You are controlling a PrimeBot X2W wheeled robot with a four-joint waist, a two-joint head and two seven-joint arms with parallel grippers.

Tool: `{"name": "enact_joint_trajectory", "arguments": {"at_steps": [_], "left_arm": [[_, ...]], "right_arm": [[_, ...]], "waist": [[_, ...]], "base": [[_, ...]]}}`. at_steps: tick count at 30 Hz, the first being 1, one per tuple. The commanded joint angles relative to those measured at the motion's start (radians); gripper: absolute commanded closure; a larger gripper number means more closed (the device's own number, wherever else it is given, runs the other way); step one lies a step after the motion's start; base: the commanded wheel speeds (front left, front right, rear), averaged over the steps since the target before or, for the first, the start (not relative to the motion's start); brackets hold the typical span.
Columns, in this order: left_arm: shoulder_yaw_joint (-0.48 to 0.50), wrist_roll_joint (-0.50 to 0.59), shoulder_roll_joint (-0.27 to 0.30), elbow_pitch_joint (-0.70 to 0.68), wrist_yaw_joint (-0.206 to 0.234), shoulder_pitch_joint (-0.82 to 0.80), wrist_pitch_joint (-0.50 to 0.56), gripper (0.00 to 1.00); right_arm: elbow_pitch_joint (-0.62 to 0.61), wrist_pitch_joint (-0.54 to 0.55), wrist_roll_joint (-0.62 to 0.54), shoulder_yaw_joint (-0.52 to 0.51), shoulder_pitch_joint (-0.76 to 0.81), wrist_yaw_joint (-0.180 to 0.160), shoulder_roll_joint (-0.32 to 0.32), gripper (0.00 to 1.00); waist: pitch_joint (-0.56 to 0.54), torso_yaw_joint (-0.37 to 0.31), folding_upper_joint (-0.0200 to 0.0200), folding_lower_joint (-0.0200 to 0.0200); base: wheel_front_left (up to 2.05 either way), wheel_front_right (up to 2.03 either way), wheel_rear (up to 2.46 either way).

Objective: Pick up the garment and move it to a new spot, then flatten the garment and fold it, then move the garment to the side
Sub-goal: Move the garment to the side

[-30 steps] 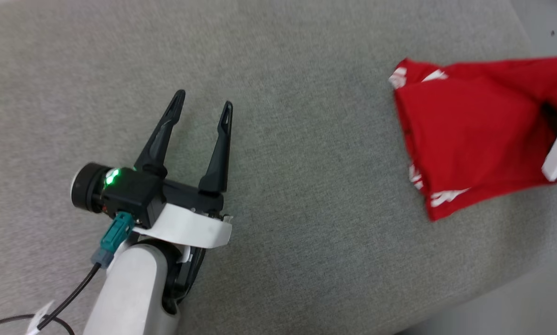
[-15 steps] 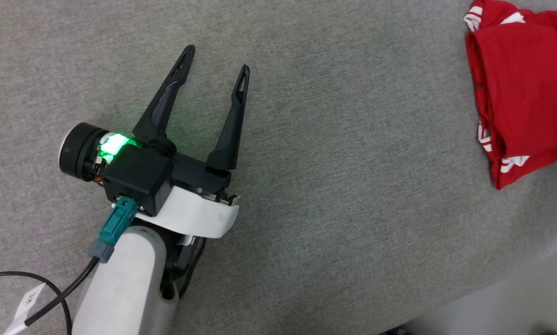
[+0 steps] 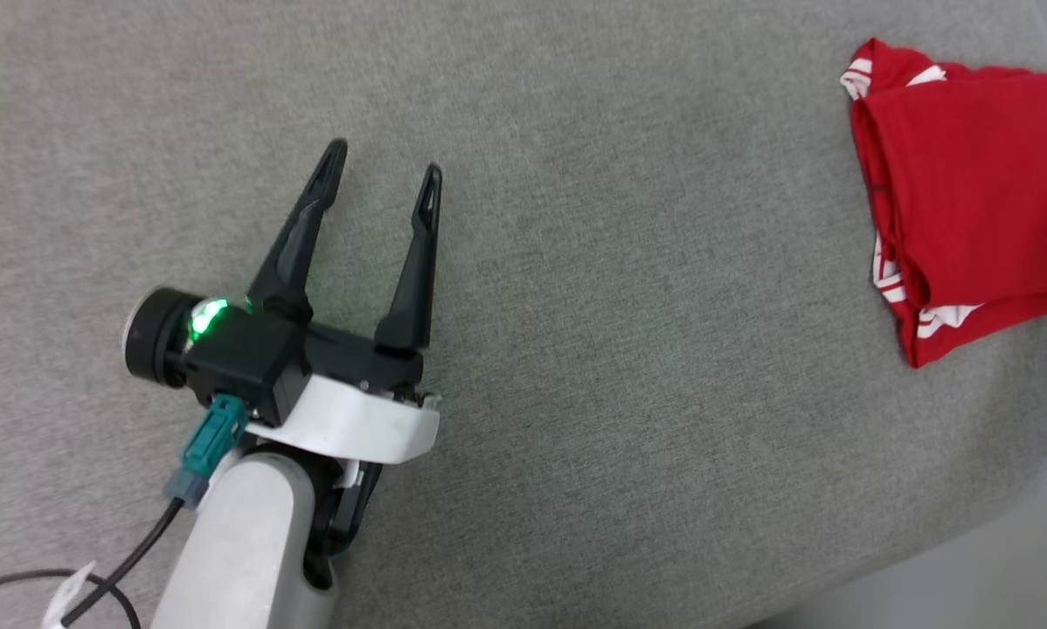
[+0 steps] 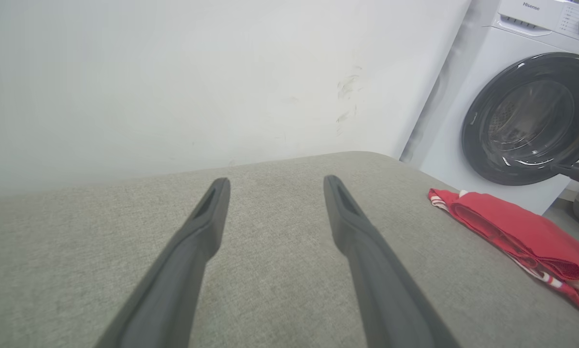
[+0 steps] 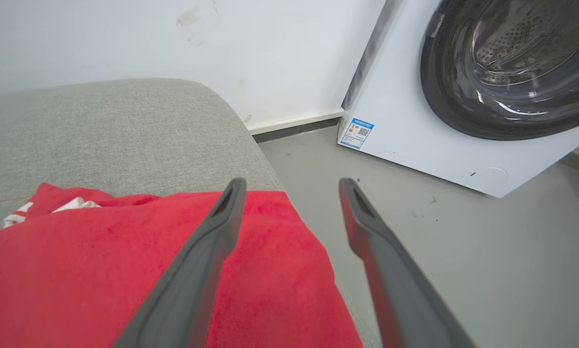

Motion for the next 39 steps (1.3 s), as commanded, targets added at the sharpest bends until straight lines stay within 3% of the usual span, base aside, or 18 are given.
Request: {"name": "enact_joint_trajectory", "arguments": {"at_steps": [1, 11, 22, 30, 39], "left_arm": [[0.004, -0.008, -0.005, 0.007, 0.005, 0.023, -0.011, 0.0], [0.056, -0.062, -0.022, 0.077, 0.057, 0.126, -0.072, 0.0], [0.095, -0.101, -0.037, 0.175, 0.084, 0.171, -0.116, 0.0], [0.145, -0.12, -0.027, 0.224, 0.085, 0.226, -0.134, 0.0], [0.166, -0.124, -0.026, 0.254, 0.063, 0.295, -0.138, 0.0]], "right_arm": [[-0.017, -0.006, 0.009, 0.003, 0.031, -0.001, 0.01, 0.0], [-0.318, -0.009, -0.015, 0.049, 0.271, -0.001, 0.118, 0.0], [-0.696, 0.104, -0.029, 0.112, 0.515, -0.001, 0.261, 0.0], [-0.893, 0.171, -0.055, 0.132, 0.641, -0.001, 0.302, 0.0], [-1.02, 0.233, -0.083, 0.101, 0.753, -0.001, 0.321, 0.0]], "waist": [[-0.044, 0.018, 0.0, -0.0001], [-0.173, 0.099, 0.0, -0.0001], [-0.237, 0.224, 0.0, -0.0001], [-0.315, 0.292, 0.0, -0.0001], [-0.398, 0.312, 0.0, -0.0001]], "base": [[0.0, 0.0, 0.0], [0.0, 0.0, 0.0], [0.0, 0.0, 0.0], [0.0, 0.0, 0.0], [0.0, 0.0, 0.0]]}}
